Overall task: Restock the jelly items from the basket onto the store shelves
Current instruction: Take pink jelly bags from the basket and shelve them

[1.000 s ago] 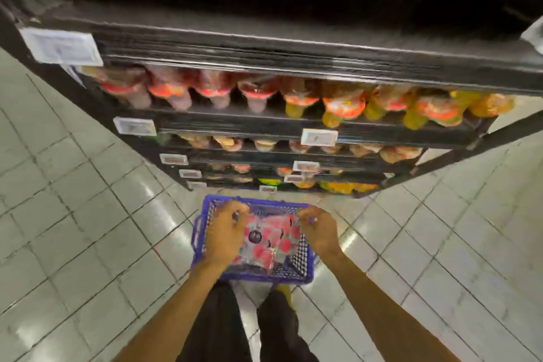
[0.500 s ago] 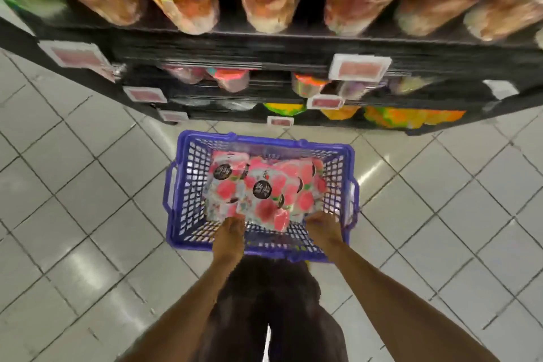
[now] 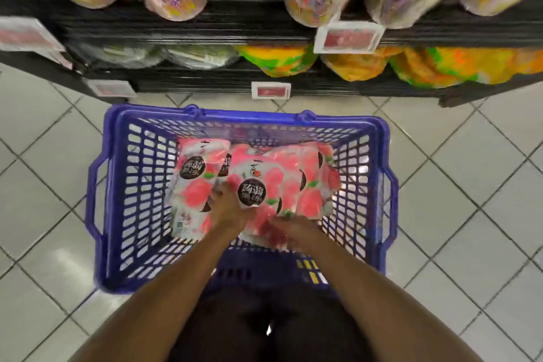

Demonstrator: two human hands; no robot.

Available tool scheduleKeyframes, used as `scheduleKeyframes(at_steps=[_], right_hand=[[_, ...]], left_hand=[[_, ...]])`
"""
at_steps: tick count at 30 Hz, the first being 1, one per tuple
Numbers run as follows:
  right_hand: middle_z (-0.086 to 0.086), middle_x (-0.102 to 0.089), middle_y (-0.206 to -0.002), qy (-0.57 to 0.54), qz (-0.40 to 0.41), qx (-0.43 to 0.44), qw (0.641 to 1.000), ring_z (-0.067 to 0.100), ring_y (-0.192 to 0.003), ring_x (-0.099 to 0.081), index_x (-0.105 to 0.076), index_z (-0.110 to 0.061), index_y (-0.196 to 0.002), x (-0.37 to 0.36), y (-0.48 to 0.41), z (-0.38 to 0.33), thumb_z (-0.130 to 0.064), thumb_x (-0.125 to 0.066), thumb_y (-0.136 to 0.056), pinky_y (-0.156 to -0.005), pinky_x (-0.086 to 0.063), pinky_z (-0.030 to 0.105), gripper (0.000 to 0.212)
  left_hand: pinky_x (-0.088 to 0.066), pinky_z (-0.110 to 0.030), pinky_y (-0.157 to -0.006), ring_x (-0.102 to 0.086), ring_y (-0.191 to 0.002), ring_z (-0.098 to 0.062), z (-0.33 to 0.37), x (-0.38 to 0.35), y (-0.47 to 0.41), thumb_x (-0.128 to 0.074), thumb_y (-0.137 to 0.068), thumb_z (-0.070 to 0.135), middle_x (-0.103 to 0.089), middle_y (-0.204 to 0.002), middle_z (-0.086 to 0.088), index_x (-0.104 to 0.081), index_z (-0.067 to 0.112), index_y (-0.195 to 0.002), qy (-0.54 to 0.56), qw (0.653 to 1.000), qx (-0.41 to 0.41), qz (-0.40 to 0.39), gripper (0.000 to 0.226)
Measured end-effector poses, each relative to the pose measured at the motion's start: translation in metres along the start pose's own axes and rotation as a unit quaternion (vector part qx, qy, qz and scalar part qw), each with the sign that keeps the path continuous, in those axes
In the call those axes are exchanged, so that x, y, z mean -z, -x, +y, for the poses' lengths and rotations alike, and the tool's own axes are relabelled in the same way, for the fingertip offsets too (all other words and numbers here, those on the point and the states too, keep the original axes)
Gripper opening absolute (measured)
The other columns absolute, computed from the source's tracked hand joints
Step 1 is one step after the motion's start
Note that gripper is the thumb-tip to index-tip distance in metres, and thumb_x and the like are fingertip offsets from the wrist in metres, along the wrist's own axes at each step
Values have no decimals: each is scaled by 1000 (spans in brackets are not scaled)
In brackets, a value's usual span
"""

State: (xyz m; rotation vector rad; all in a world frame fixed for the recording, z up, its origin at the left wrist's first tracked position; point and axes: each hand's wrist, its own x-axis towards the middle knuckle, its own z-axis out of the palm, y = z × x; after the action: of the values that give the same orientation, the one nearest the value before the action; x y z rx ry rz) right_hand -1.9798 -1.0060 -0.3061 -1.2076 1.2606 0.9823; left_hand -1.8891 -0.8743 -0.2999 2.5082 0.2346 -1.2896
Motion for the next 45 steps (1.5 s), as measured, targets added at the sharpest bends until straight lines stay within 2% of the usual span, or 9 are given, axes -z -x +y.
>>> scheduleKeyframes(at_steps=[5,8,16,19,24,30,33,37,45], right_hand=[[14,-72,-108,-77,8,46,996,29,-100,-69,-68,-1,-110,15,16,15,-26,-79,-82,-87,-57,40,39],[11,-75,-95,-147,23,101,984,24,-85,-71,-71,3,-107,27,60,16,-15,-82,-78,-74,-58,34,36],[9,-70,-79,-269,55,214,937,21,-70,-66,-67,-2,-99,69,280,-28,11,-64,-84,-63,-55,30,19],[6,-62,-71,-312,46,236,919,19,-65,-56,-60,-4,-96,89,373,-51,10,-60,-87,-55,-50,24,16],[-6,-58,-50,-360,27,305,881,3,-42,-54,-57,-8,-78,120,511,-81,6,-64,-86,-38,-43,16,18],[-11,-60,-49,-313,72,447,834,-2,-43,-55,-55,-21,-69,131,640,-99,5,-74,-78,-43,-44,14,33],[-7,-70,-68,-317,106,491,805,9,-64,-66,-58,-12,-82,135,692,-99,-5,-79,-71,-58,-55,21,25],[13,-73,-110,-330,130,540,764,29,-98,-71,-59,-6,-122,148,745,-99,-5,-81,-69,-78,-59,41,58],[13,-76,-96,-357,228,577,699,33,-88,-74,-67,-7,-108,187,827,-106,-13,-94,-51,-69,-61,40,63]], left_hand=[[-52,-29,-77,-63,-92,-21,3,15,19,-90,-65,15,-68,-105,-9,-62,3,-112,258,961,71,-74,55],[-52,-34,-73,-62,-91,-25,2,42,61,-86,-69,7,-70,-105,-11,-62,27,-96,348,927,63,-124,42],[-54,-40,-70,-64,-93,-28,46,198,237,-95,-44,28,-68,-119,-9,-52,22,-134,349,929,-75,-98,100],[-52,-47,-96,-60,-117,-32,75,260,302,-90,-59,3,-65,-125,-12,-49,14,-139,353,922,-136,-82,91],[-50,-16,-55,-66,-82,-22,122,352,400,-84,-69,0,-72,-100,-9,-61,14,-119,342,910,-228,-59,57],[-53,-21,-60,-68,-70,-8,166,424,495,-82,-68,-4,-75,-93,-4,-63,26,-108,366,869,-330,-44,53],[-53,-19,-54,-72,-68,-8,179,450,532,-87,-57,12,-77,-86,2,-63,20,-113,376,845,-376,-55,61],[-59,-33,-67,-74,-89,-19,200,479,573,-90,-48,24,-77,-98,1,-64,28,-107,388,821,-417,-36,65],[-61,-34,-58,-75,-83,-20,257,513,641,-96,-51,22,-77,-94,0,-68,30,-101,358,772,-525,9,58]])
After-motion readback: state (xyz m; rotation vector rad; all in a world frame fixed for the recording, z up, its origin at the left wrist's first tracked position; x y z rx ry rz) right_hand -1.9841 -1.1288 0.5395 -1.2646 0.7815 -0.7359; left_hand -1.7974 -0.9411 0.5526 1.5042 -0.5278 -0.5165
